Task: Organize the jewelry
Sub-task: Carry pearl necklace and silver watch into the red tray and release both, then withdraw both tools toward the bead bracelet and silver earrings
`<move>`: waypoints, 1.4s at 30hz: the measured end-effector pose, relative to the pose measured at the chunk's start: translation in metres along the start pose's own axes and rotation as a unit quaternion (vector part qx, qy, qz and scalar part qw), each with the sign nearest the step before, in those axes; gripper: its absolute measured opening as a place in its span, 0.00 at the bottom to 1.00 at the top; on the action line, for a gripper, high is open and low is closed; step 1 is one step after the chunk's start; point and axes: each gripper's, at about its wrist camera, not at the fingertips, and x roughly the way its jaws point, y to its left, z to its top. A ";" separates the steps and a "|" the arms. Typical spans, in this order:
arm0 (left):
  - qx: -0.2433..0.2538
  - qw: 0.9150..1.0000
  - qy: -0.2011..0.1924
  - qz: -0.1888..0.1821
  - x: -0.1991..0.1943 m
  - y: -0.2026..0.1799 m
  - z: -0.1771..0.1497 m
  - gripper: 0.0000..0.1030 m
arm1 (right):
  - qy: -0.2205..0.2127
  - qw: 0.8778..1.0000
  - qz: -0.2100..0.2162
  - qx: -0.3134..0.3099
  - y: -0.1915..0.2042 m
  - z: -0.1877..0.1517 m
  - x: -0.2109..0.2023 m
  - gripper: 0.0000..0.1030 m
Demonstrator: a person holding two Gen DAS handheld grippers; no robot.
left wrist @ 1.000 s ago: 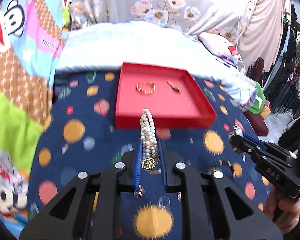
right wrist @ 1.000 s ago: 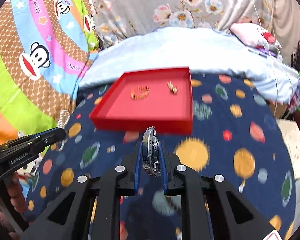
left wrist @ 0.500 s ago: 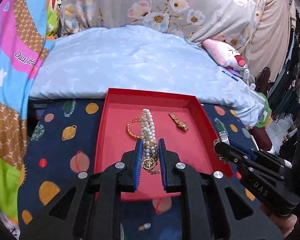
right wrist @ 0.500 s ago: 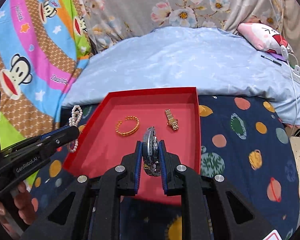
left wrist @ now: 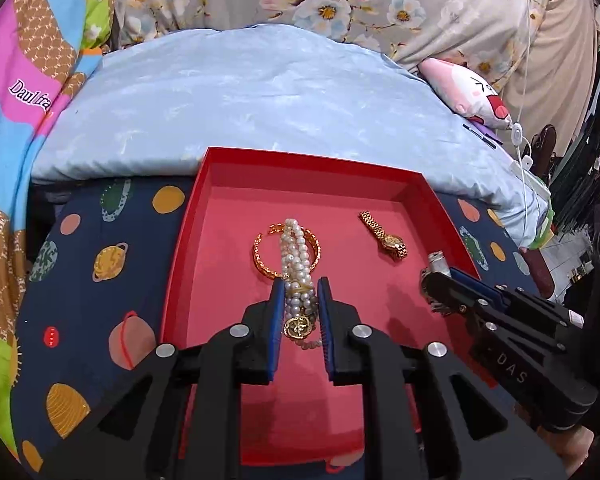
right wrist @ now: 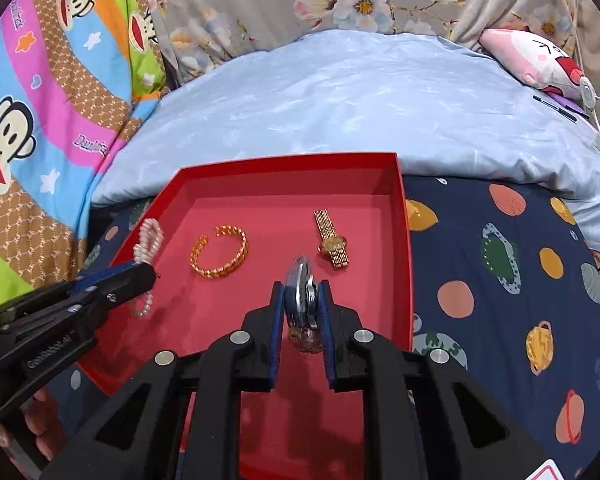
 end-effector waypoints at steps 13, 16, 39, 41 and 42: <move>0.005 0.999 -0.027 0.047 -0.056 0.008 -0.016 0.50 | -0.046 0.998 -0.028 0.010 -0.006 -0.020 -0.081 0.27; -0.004 0.998 -0.024 0.051 -0.074 0.014 -0.030 0.50 | -0.046 0.998 -0.038 0.006 -0.002 -0.039 -0.097 0.31; -0.014 0.995 0.060 0.077 -0.142 0.028 -0.182 0.50 | 0.039 0.996 -0.062 0.059 -0.011 -0.198 -0.169 0.36; -0.009 0.995 0.064 0.080 -0.143 0.027 -0.190 0.50 | 0.045 0.995 -0.064 0.062 -0.012 -0.204 -0.168 0.36; -0.008 0.994 0.067 0.081 -0.143 0.026 -0.193 0.50 | 0.047 0.995 -0.065 0.063 -0.013 -0.206 -0.167 0.36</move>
